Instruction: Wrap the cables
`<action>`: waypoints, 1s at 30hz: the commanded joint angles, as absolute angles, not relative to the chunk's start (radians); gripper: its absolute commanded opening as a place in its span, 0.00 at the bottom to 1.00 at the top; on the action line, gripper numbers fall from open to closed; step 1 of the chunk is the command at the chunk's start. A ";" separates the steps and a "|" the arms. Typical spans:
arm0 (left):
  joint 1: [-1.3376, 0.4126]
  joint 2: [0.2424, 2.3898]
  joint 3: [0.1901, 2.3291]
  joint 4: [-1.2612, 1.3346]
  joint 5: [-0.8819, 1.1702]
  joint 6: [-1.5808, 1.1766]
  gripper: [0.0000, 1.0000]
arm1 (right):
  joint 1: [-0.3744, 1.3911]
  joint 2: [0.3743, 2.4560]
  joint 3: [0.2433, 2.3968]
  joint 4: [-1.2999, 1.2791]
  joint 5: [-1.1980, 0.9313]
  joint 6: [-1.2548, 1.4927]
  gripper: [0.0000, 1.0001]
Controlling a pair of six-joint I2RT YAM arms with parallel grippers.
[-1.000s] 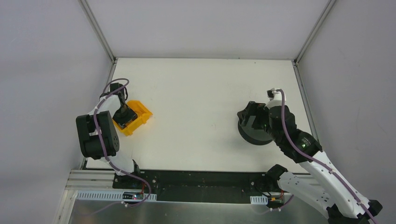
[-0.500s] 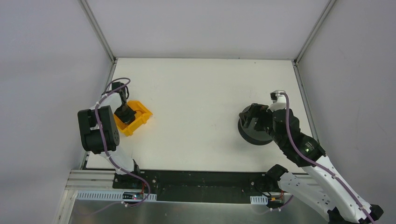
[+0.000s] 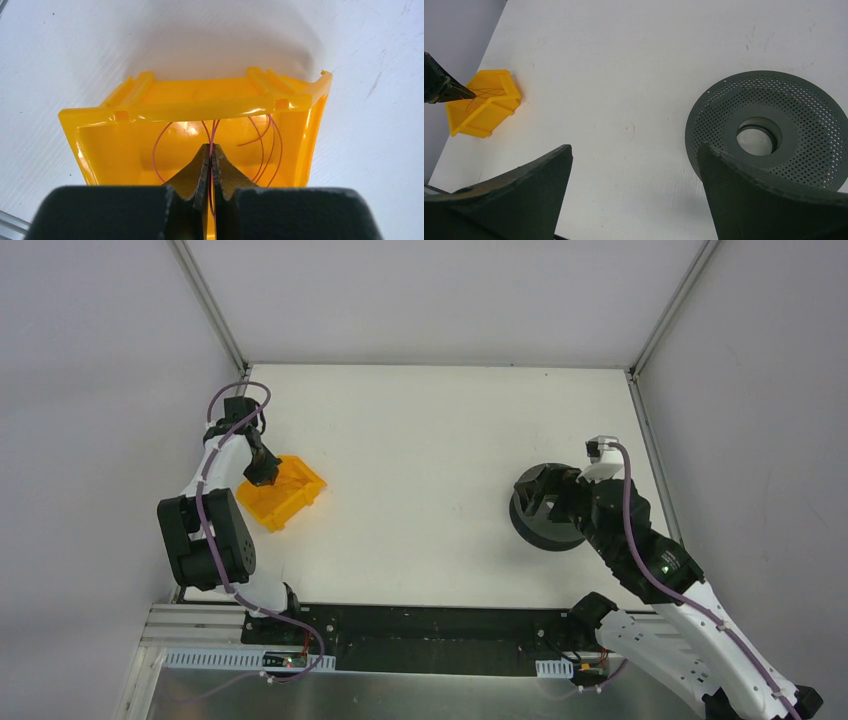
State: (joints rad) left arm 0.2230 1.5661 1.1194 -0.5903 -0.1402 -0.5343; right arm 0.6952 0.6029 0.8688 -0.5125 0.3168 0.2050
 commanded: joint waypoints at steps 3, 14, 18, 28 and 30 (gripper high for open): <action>0.221 1.496 1.121 -0.595 -0.153 -0.517 0.00 | 0.692 0.595 0.865 -0.487 0.303 0.199 0.99; 0.187 1.322 1.295 -0.721 -0.201 -0.482 0.00 | 0.690 0.657 0.900 -0.524 0.321 0.264 0.99; 0.102 1.286 1.410 -0.714 -0.138 -0.444 0.00 | 0.691 0.663 0.908 -0.538 0.326 0.291 0.99; -0.293 1.361 1.601 -0.706 0.268 -0.329 0.00 | 0.690 0.752 0.859 -0.546 0.259 0.444 0.99; -0.370 1.374 1.588 -0.699 0.316 -0.289 0.00 | 0.689 0.771 0.862 -0.556 0.244 0.463 0.99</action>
State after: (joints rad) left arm -0.2573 1.3430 1.5715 -0.6903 0.1184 -0.3859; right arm 0.6952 0.7345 0.8684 -0.5537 0.2848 0.3859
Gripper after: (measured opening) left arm 0.003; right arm 0.993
